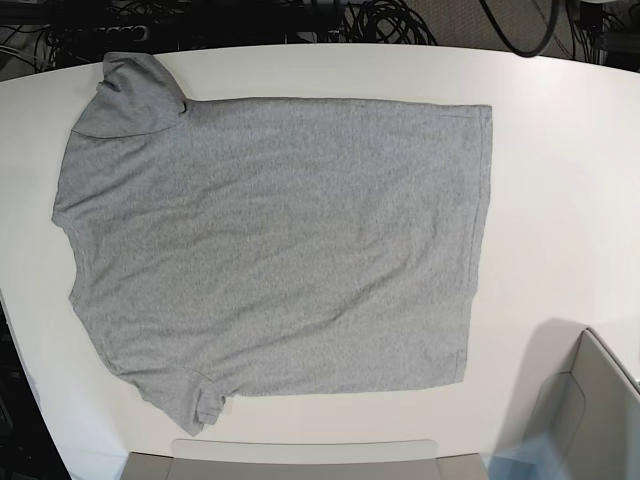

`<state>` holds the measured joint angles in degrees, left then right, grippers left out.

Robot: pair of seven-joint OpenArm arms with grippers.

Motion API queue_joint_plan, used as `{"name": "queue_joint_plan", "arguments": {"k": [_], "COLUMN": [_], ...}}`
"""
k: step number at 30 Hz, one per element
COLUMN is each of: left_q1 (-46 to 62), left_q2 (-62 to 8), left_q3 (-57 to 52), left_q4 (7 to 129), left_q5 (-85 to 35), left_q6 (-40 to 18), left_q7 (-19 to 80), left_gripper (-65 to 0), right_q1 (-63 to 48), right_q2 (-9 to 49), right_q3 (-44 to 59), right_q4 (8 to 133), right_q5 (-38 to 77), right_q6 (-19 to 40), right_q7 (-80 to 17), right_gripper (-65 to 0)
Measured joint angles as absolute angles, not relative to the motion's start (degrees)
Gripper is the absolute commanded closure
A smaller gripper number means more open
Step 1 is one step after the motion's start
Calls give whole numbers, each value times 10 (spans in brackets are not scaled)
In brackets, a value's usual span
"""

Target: Fold the T-shirt properly

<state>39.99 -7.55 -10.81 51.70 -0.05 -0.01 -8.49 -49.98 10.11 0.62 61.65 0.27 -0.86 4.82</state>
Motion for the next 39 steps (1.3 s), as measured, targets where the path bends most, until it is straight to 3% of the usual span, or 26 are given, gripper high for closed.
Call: {"name": "queue_joint_plan", "arguments": {"k": [7, 11, 22, 31, 39], "left_q1": [473, 522, 602, 562, 486], "left_q2": [-78, -76, -75, -74, -73], "left_q3": [-130, -130, -160, -230, -232], "left_q4": [683, 780, 1005, 1107, 1163], "left_q5": [-1, 0, 0, 0, 0], "left_q6": [1, -1, -3, 0, -2], "left_q7": [-16, -10, -7, -6, -13], "left_gripper": [-1, -1, -1, -1, -1], "right_q1": [-593, -623, -673, -656, -597], "right_q2": [122, 142, 140, 139, 138], "right_q3": [5, 41, 129, 140, 140], "right_q4": [760, 858, 1083, 1174, 1176], "right_q5": [53, 118, 133, 133, 133], "right_q6": [-8, -6, -8, -5, -5], "right_q7": [41, 32, -20, -18, -22], "right_gripper": [-1, -1, -1, -1, -1]}}
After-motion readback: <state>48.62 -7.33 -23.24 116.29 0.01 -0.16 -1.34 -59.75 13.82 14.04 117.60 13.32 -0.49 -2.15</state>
